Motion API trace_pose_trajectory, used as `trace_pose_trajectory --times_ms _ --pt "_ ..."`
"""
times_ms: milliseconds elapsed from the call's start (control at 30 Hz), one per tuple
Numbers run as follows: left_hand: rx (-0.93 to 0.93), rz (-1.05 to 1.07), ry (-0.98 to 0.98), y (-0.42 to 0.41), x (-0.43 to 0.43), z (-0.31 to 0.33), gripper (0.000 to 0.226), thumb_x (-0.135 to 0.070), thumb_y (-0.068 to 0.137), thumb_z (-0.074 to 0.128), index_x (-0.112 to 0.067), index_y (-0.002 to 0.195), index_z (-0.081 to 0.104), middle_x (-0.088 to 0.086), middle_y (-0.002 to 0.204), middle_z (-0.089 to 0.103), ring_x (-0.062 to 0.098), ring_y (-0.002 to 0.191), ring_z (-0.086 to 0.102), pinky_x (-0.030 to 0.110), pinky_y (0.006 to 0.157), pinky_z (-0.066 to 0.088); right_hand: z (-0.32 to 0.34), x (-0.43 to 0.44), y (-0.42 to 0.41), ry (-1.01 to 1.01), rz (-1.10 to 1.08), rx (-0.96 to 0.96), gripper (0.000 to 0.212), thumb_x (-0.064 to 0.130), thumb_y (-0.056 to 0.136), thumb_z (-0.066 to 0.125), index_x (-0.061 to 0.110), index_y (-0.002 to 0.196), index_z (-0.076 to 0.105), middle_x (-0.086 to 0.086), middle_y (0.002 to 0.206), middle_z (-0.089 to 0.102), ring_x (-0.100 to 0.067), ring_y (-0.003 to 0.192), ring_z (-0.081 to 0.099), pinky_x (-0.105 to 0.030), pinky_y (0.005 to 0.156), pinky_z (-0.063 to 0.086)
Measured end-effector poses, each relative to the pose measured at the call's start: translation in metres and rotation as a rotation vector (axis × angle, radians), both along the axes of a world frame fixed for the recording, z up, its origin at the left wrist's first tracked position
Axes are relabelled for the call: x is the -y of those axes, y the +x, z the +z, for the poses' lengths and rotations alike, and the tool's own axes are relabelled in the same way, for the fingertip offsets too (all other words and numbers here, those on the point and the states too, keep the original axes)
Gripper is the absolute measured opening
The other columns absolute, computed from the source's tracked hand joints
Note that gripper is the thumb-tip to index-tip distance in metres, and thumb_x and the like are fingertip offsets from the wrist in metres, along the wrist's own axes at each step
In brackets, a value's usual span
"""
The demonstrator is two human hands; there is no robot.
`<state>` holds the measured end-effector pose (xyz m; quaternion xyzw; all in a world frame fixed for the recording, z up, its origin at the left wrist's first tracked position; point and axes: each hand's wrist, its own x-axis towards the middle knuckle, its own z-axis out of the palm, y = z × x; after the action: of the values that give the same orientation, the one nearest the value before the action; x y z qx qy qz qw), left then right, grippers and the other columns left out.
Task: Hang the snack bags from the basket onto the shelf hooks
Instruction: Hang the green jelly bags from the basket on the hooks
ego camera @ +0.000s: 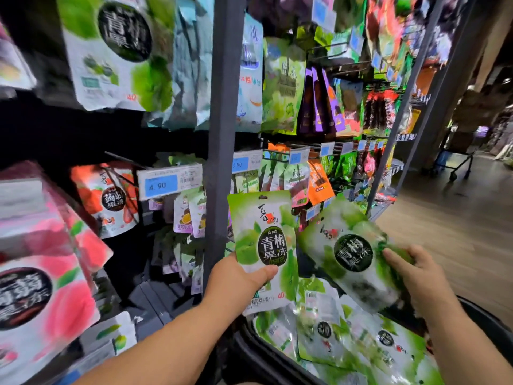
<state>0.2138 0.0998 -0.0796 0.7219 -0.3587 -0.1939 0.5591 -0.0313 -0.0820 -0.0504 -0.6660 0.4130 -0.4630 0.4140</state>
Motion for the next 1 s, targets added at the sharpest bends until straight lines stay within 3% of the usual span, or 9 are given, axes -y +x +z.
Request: trace_pose_trajectory --times_ms 67,133,200,300,533,600,767,867,1000 --pt "-0.004 0.01 -0.018 -0.002 -0.005 0.009 0.021 -0.034 0.075 0.084 -0.028 0.089 0.069 -0.016 0.087 0.072 0.009 0.087 0.068 0.022 0.076 0.048 0.018 -0.024 0.014 0.038 0.028 0.262 0.003 0.007 0.096 0.058 0.005 0.094 0.057 -0.017 0.07 0.057 -0.004 0.033 0.052 -0.014 0.03 0.036" --pt "-0.021 0.027 -0.041 -0.005 -0.01 0.02 0.021 -0.035 0.075 0.084 -0.027 0.087 0.068 -0.013 0.086 0.073 0.01 0.085 0.068 0.024 0.077 0.049 0.033 -0.045 0.031 0.103 0.102 0.502 0.003 0.009 0.095 0.057 0.009 0.097 0.055 -0.012 0.07 0.063 -0.005 0.042 0.06 -0.017 0.037 0.046" --pt "-0.043 0.04 -0.075 -0.007 -0.015 0.032 0.025 -0.036 0.074 0.084 -0.024 0.091 0.071 -0.01 0.088 0.075 0.009 0.084 0.069 0.026 0.078 0.052 0.041 -0.061 0.049 0.153 0.191 0.65 0.015 0.019 0.088 0.061 0.011 0.099 0.055 -0.007 0.07 0.069 -0.012 0.051 0.067 -0.026 0.041 0.053" --pt "-0.1 0.043 -0.162 -0.009 -0.026 0.051 0.025 -0.034 0.074 0.085 -0.024 0.094 0.073 -0.013 0.086 0.076 0.005 0.083 0.07 0.025 0.079 0.054 0.047 -0.079 0.073 0.198 0.243 0.773 0.002 0.014 0.094 0.056 0.014 0.093 0.054 -0.002 0.069 0.071 -0.014 0.056 0.069 -0.03 0.045 0.055" --pt "-0.038 0.13 -0.253 0.005 -0.066 0.096 0.02 -0.039 0.078 0.08 -0.026 0.092 0.072 -0.019 0.086 0.072 -0.002 0.083 0.065 0.014 0.069 0.048 0.06 -0.124 0.132 0.215 0.32 0.784 0.011 0.016 0.098 0.056 0.009 0.106 0.059 -0.013 0.095 0.071 -0.024 0.079 0.069 -0.04 0.071 0.06" --pt "-0.015 0.157 -0.262 0.013 -0.078 0.105 0.017 -0.039 0.078 0.08 -0.028 0.088 0.073 -0.016 0.087 0.073 0.003 0.086 0.068 0.021 0.074 0.052 0.066 -0.131 0.144 0.208 0.358 0.738 0.02 0.022 0.096 0.059 0.01 0.112 0.059 -0.014 0.103 0.072 -0.029 0.089 0.07 -0.047 0.081 0.058" --pt "0.013 0.21 -0.286 0.037 -0.107 0.125 0.016 -0.035 0.074 0.085 -0.025 0.081 0.075 -0.01 0.082 0.077 0.014 0.085 0.072 0.04 0.09 0.055 0.08 -0.141 0.156 0.138 0.561 0.429 0.09 0.059 0.05 0.09 0.022 0.126 0.058 -0.006 0.113 0.073 -0.028 0.1 0.072 -0.05 0.089 0.056" --pt "0.057 0.263 -0.297 0.049 -0.121 0.138 0.022 -0.037 0.067 0.089 -0.026 0.081 0.075 -0.009 0.084 0.077 0.016 0.087 0.073 0.04 0.089 0.056 0.09 -0.145 0.164 0.093 0.657 0.307 0.085 0.04 0.049 0.095 0.022 0.123 0.057 -0.002 0.104 0.075 -0.02 0.089 0.074 -0.04 0.077 0.056" --pt "0.133 0.307 -0.267 0.059 -0.134 0.154 0.021 -0.035 0.07 0.087 -0.026 0.084 0.073 -0.01 0.085 0.076 0.014 0.087 0.071 0.037 0.088 0.056 0.106 -0.154 0.178 0.096 0.726 0.373 0.077 0.016 0.058 0.093 0.015 0.126 0.056 -0.009 0.107 0.075 -0.03 0.097 0.073 -0.051 0.091 0.055"
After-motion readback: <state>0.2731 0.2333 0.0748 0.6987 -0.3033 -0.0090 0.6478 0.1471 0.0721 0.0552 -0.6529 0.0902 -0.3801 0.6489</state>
